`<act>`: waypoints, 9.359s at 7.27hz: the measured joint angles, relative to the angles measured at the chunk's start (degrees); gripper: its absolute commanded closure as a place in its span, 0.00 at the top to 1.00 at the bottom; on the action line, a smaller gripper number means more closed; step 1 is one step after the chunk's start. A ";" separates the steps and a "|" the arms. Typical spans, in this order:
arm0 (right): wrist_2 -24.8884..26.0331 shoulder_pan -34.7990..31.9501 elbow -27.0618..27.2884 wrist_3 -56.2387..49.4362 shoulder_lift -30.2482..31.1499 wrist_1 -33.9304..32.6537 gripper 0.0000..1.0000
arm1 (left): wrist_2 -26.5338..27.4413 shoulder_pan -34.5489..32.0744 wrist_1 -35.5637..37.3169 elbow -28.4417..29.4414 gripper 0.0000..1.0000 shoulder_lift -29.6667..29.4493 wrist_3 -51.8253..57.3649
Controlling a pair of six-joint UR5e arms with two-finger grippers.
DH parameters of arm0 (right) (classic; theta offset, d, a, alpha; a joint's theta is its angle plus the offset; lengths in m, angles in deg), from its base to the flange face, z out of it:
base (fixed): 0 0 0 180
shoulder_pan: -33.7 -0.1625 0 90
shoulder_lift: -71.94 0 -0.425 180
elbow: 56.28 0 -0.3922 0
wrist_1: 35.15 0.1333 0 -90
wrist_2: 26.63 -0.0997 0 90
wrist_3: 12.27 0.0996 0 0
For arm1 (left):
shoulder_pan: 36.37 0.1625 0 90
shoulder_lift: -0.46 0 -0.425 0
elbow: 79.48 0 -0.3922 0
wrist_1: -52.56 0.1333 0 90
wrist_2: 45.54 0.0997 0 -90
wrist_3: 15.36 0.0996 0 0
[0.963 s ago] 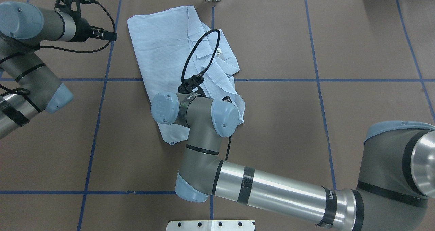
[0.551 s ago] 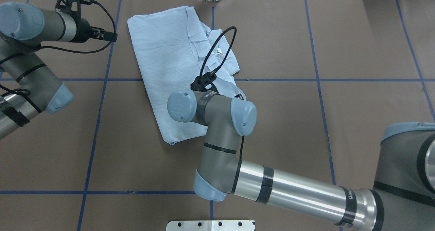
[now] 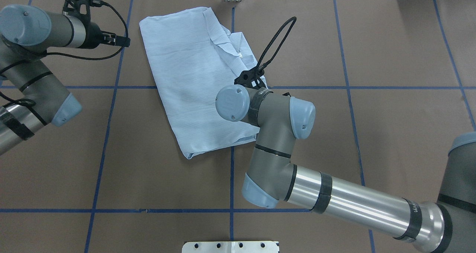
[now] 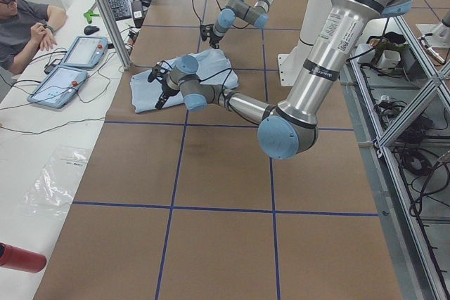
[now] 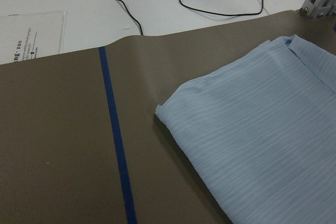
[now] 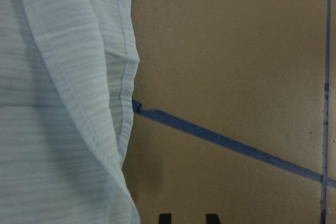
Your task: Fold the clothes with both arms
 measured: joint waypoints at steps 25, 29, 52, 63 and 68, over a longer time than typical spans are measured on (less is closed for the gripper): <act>-14.76 -17.61 -9.68 -8.10 -6.50 14.41 1.00 | -3.49 4.06 1.21 -10.83 1.00 1.45 -16.29; -20.29 -15.10 11.46 9.60 4.33 15.14 1.00 | 4.49 17.15 22.08 -26.13 1.00 2.74 -34.78; -12.80 -3.34 15.54 45.01 11.82 28.10 0.99 | 13.99 32.64 28.90 -21.81 0.00 0.18 -60.96; -0.71 10.30 7.49 71.03 6.83 21.05 0.63 | 14.02 32.64 28.81 -22.30 0.00 0.39 -60.86; -0.71 10.21 7.36 71.71 6.14 19.60 0.21 | 14.00 32.61 28.81 -22.31 0.00 0.55 -60.79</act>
